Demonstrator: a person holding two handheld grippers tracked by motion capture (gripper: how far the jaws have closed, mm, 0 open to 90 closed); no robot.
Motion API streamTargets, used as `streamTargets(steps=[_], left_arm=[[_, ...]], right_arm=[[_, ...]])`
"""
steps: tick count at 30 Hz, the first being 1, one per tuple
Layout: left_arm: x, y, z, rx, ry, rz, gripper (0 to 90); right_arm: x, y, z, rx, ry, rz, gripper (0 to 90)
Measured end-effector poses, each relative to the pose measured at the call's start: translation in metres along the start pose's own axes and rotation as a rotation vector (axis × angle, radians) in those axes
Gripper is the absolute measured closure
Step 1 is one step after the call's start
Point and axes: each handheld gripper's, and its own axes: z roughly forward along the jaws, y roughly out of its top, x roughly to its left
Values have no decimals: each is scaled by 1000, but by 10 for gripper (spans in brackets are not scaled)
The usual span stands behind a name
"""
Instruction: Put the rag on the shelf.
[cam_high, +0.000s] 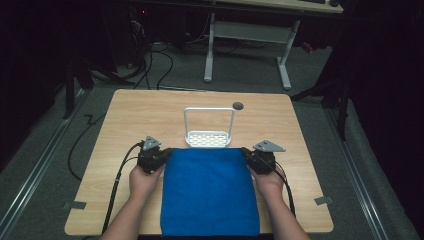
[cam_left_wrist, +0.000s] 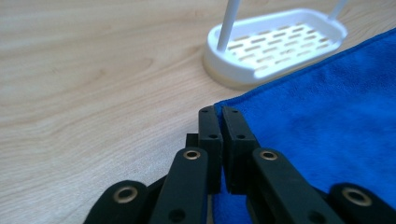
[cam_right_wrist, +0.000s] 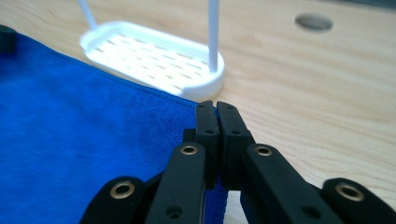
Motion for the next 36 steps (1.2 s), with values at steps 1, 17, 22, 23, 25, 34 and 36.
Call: streamTargets(steps=[1, 17, 22, 23, 25, 34, 36], left_arm=[[-1, 0, -4, -18, -6, -5, 876], [-26, 14, -51, -245, 23, 16, 876], [-33, 23, -66, -300, 15, 44, 876], [-35, 25, -69, -311, 13, 47, 876], [-38, 28, -75, -337, 11, 57, 876], [-48, 39, -96, -419, -2, 87, 876], [-51, 41, -100, -434, -9, 90, 876]], right_arm=[[1, -1, -4, -22, 3, 2, 889], [13, 7, -48, -206, 7, -35, 889], [18, 15, -60, -261, 5, -49, 889], [19, 15, -61, -267, 7, -49, 889], [21, 18, -66, -284, 6, -53, 889], [27, 29, -86, -359, 5, -72, 889], [28, 32, -91, -375, 6, -72, 889]])
